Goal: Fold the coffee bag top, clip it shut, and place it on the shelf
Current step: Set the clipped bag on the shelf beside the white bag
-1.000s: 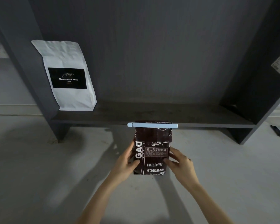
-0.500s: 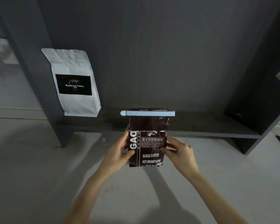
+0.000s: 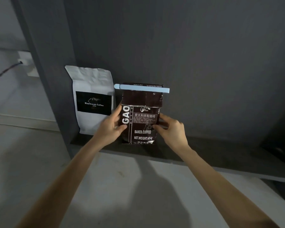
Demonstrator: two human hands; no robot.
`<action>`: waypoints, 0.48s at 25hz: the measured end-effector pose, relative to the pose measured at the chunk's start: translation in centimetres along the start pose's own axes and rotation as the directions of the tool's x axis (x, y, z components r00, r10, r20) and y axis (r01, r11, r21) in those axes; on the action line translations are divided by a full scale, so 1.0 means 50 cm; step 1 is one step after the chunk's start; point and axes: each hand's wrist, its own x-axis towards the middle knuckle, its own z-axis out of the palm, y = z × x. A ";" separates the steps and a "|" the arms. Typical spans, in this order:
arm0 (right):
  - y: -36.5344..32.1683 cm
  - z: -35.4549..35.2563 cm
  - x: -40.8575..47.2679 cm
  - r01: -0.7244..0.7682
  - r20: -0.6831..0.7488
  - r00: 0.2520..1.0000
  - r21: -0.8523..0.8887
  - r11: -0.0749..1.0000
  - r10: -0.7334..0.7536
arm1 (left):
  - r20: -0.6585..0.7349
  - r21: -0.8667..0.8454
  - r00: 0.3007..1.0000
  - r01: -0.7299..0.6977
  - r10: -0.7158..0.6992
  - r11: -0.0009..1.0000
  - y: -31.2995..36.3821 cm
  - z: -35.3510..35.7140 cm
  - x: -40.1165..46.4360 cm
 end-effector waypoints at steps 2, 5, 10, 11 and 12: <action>0.014 0.027 0.020 -0.007 0.010 1.000 -0.003 1.000 0.007 | -0.012 0.003 1.000 0.027 -0.027 1.000 -0.024 0.001 0.018; 0.039 0.066 0.023 -0.065 0.005 0.998 0.019 0.998 0.065 | -0.056 0.039 0.998 0.026 -0.024 0.999 -0.071 0.023 0.025; 0.044 0.075 0.022 -0.104 -0.001 0.995 0.054 0.993 0.104 | -0.082 0.054 0.997 0.003 0.002 0.999 -0.092 0.036 0.034; 0.044 0.076 0.021 -0.101 0.004 0.995 0.042 0.994 0.101 | -0.083 0.047 0.997 0.005 -0.001 0.999 -0.092 0.036 0.033; 0.042 0.075 0.019 -0.103 0.007 0.995 0.029 0.994 0.103 | -0.085 0.045 0.996 0.006 -0.002 0.999 -0.091 0.036 0.032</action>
